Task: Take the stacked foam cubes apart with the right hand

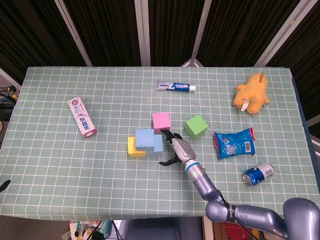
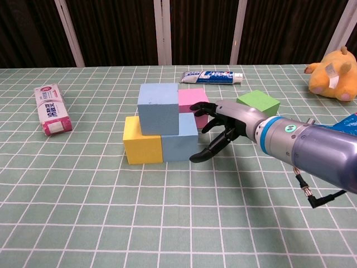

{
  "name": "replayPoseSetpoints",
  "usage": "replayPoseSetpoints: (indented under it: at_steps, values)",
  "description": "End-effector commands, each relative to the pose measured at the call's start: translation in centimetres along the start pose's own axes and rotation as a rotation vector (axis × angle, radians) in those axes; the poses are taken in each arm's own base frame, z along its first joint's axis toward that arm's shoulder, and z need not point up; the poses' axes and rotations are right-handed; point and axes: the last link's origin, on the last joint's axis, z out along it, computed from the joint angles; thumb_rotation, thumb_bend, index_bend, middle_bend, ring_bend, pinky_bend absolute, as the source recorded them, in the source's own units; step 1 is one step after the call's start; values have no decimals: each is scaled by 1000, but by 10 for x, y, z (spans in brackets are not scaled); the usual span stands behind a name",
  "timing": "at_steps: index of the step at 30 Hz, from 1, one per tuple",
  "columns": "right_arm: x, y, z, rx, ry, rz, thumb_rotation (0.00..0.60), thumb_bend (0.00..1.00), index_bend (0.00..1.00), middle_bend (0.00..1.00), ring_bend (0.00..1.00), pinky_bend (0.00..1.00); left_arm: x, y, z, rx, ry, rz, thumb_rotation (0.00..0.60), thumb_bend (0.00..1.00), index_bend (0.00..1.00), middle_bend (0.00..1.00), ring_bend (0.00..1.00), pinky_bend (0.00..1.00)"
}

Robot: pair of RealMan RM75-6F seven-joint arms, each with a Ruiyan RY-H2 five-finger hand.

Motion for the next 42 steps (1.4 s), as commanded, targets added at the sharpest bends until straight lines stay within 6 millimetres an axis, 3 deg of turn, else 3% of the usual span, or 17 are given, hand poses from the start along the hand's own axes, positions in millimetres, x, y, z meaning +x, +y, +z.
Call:
replayPoseSetpoints:
  at_steps: [1,7,12,18,26,34,42]
  values:
    - [0,-3,3,6,5,4,600,123,50,92,202,11,-1,0,1,3,-2,2,600,133,254,0,0,0]
    - [-2,-8,9,14,32,21,600,123,181,191,297,28,-3,0,4,11,-8,9,600,133,254,0,0,0]
    - [-4,-7,14,9,58,28,600,123,327,338,448,99,-4,0,6,16,-10,13,600,133,254,0,0,0]
    - [-9,-8,18,10,74,24,600,128,433,462,574,195,-5,1,7,19,-10,16,600,133,254,0,0,0]
    - [-9,-6,19,8,133,46,600,181,475,515,636,246,-4,-1,8,26,-6,14,600,133,254,0,0,0]
    - [26,-7,15,26,246,56,600,183,485,515,636,246,-4,-1,8,23,-7,9,600,133,254,0,0,0]
    - [95,2,-1,9,457,18,600,183,485,515,636,246,-4,-1,8,22,-10,7,600,133,254,0,0,0]
